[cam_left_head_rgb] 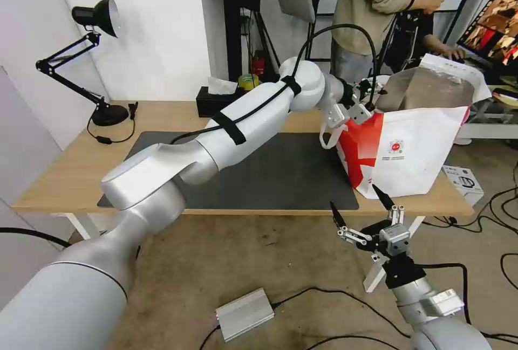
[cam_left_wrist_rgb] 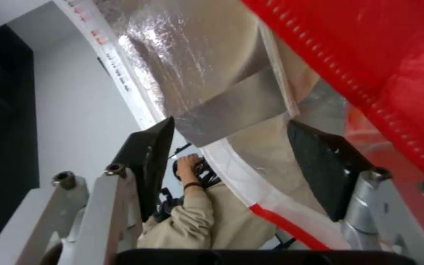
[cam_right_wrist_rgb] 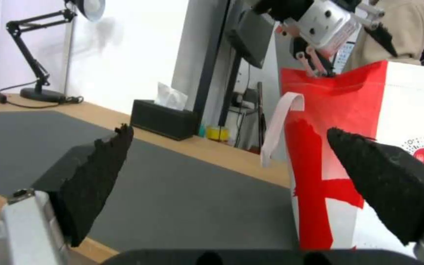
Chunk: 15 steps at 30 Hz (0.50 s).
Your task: Pick up the trash from the table and place it into the takeout bag.
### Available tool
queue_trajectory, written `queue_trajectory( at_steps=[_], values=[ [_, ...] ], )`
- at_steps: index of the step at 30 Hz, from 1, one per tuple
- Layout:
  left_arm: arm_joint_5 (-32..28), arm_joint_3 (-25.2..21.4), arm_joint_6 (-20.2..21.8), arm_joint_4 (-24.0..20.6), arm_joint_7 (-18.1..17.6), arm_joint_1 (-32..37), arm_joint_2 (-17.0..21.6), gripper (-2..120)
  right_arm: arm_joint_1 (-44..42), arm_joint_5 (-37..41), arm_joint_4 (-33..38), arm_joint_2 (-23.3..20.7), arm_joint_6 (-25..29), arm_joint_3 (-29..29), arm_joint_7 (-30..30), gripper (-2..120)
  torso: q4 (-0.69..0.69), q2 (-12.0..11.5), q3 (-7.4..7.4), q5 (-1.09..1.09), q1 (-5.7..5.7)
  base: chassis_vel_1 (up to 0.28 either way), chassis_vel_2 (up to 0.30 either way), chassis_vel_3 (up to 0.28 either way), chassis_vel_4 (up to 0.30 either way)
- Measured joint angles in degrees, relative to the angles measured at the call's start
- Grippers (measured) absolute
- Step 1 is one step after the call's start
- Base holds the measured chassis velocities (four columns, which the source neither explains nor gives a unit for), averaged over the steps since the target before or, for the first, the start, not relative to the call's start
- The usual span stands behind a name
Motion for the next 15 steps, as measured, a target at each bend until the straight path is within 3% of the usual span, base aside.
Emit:
queue_trajectory(
  at_steps=[3, 6, 15],
  values=[
    [0.17, -0.62, 0.13, 0.37, -0.78, -0.13, 0.02, 73, 0.00, 0.00, 0.00, 0.00, 0.00, 0.00, 0.00, 100, 0.00, 0.00, 0.00, 0.00, 0.00, 0.000, 0.000, 0.000, 0.000],
    [0.94, -2.04, -0.08, 0.67, -1.90, -0.68, 0.05, 87, 0.00, 0.00, 0.00, 0.00, 0.00, 0.00, 0.00, 100, 0.01, 0.00, 0.00, 0.00, 0.00, 0.000, 0.000, 0.000, 0.000],
    [1.20, -5.36, -1.68, 0.68, -4.90, -1.38, 0.12, 95, 0.00, 0.00, 0.00, 0.00, 0.00, 0.00, 0.00, 100, 0.00, 0.00, 0.00, 0.00, 0.00, 0.000, 0.000, 0.000, 0.000]
  ],
)
